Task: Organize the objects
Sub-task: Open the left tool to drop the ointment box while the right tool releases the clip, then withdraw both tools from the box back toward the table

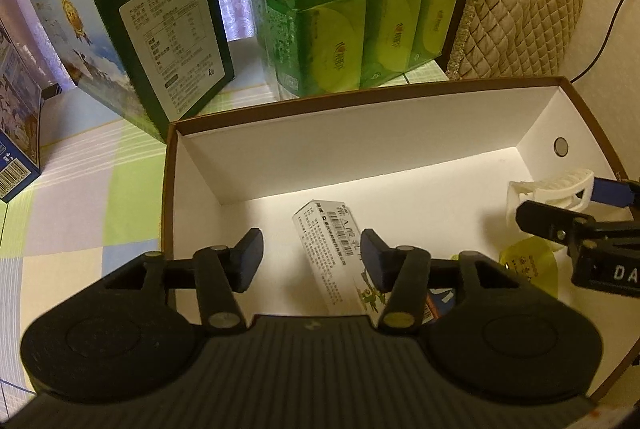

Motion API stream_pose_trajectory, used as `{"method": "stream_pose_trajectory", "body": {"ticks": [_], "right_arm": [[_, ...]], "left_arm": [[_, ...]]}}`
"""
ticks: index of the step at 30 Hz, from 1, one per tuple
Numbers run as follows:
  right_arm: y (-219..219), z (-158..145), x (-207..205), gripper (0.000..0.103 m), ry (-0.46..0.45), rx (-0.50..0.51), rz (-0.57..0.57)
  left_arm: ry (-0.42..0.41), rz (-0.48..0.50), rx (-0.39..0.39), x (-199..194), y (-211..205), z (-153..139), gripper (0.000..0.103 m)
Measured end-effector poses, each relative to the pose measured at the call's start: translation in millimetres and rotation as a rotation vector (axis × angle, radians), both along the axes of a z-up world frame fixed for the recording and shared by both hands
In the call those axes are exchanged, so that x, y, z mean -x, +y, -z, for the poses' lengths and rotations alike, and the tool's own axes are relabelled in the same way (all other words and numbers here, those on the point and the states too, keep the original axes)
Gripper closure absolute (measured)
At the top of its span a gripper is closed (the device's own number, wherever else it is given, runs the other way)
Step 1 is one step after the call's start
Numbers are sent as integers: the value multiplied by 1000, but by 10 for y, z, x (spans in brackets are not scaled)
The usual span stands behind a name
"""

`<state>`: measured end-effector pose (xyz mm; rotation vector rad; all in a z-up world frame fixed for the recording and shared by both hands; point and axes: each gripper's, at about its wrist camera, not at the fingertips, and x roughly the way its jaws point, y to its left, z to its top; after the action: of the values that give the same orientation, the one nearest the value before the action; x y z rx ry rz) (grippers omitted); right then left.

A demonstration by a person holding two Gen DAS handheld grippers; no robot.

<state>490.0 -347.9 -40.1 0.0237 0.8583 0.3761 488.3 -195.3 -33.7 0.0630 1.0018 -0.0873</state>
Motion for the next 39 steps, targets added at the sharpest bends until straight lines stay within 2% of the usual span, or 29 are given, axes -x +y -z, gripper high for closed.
{"method": "stream_pose_trajectory", "body": {"ticks": [4,7,10,15,28,39], "right_arm": [[27,0,-37,21,-2,-31,4],[13,-26,-58,20,-15,-74,16],[-12,-105,-47,20,-41,-97,22],[-100,-218,-10,17,-52,-105,44],[-459,-345,511,15,0,-57,95],[-572,-487,980,14,4,-93,119]], "left_arm": [[-7,5,-1,29,5,-29,40],[-12,5,4,61,15,-52,36],[-23,2,13,106,22,-90,26],[-42,12,25,206,11,-173,19],[-73,32,66,631,-29,-440,6],[-83,33,84,1123,-52,-601,6]]}}
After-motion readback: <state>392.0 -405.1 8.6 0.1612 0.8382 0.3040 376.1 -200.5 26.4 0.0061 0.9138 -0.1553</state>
